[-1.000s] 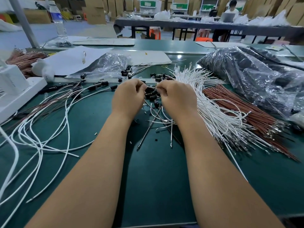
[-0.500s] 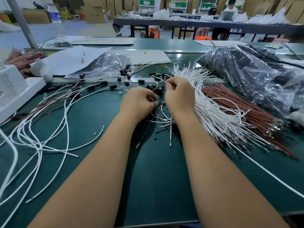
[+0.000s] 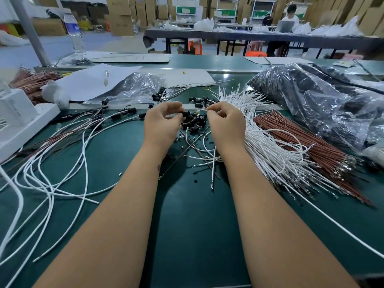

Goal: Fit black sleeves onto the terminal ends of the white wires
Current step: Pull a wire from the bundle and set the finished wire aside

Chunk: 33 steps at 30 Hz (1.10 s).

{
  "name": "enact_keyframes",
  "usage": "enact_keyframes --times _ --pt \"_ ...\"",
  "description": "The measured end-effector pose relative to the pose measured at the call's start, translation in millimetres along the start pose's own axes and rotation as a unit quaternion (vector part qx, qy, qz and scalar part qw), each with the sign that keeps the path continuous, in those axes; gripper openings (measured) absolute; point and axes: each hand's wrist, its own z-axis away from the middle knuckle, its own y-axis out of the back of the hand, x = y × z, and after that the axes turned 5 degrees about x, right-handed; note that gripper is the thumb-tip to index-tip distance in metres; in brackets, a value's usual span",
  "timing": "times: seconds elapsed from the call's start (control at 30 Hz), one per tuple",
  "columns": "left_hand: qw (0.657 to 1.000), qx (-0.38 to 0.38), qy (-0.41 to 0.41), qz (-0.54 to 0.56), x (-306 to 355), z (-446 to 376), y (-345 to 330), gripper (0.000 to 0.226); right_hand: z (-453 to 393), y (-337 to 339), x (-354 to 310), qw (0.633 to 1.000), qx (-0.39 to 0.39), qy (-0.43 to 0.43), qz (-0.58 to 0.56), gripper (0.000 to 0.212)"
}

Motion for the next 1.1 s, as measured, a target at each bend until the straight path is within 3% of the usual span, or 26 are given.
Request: enact_keyframes --times 0.4,0.73,1.1 --pt "0.991 -0.005 0.057 0.121 6.9 2.3 2.6 0.020 -2.2 -2.5 4.3 0.999 -0.035 0.018 0.028 0.015" --pt "0.986 -0.037 0.059 0.150 4.7 0.0 6.1 0.030 -2.0 -5.0 9.3 0.994 -0.075 0.073 0.036 0.014" --pt "0.988 -0.039 0.086 0.119 9.3 2.9 4.6 0.015 1.3 -6.7 4.6 0.990 -0.096 0.105 0.009 0.026"
